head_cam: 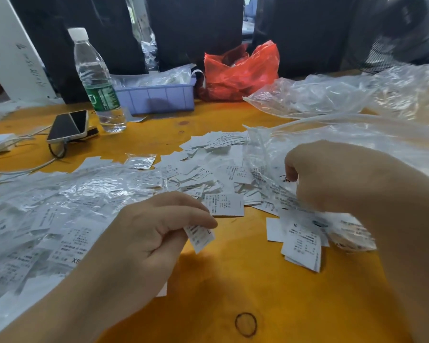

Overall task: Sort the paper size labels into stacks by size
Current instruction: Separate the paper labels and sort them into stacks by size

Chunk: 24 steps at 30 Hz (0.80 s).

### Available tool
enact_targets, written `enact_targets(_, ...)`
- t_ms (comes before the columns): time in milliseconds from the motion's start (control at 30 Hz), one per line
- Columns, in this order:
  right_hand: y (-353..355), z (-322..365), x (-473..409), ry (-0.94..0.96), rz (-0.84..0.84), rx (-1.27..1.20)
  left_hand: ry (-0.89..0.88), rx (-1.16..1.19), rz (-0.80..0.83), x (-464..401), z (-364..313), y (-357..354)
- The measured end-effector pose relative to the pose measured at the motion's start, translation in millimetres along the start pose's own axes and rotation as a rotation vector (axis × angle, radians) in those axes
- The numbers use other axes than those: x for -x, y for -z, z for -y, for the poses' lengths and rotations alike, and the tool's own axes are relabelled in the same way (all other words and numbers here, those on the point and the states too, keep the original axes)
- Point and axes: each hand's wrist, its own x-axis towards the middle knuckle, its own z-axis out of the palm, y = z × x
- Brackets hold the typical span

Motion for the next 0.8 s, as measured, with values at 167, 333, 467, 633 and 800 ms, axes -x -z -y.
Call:
enact_targets(167, -11, 9, 7, 0.011, 0.028, 0.090, -0.022, 0.039, 0.031, -2, 2, -1)
enact_targets(333, -24, 15, 0, 0.102, 0.044, 0.036, -0.035, 0.061, -0.023, 1, -7, -2)
enact_targets(467, -28, 12, -8, 0.114, 0.009, 0.029, -0.028, 0.053, -0.009, 2, -7, -3)
enact_targets(633, -27, -1, -18, 0.113, -0.030, -0.050, -0.016, 0.038, 0.016, 2, -2, -5)
enact_targets(800, -31, -2, -21, 0.131, -0.058, -0.071, -0.017, 0.028, 0.013, 1, -1, -5)
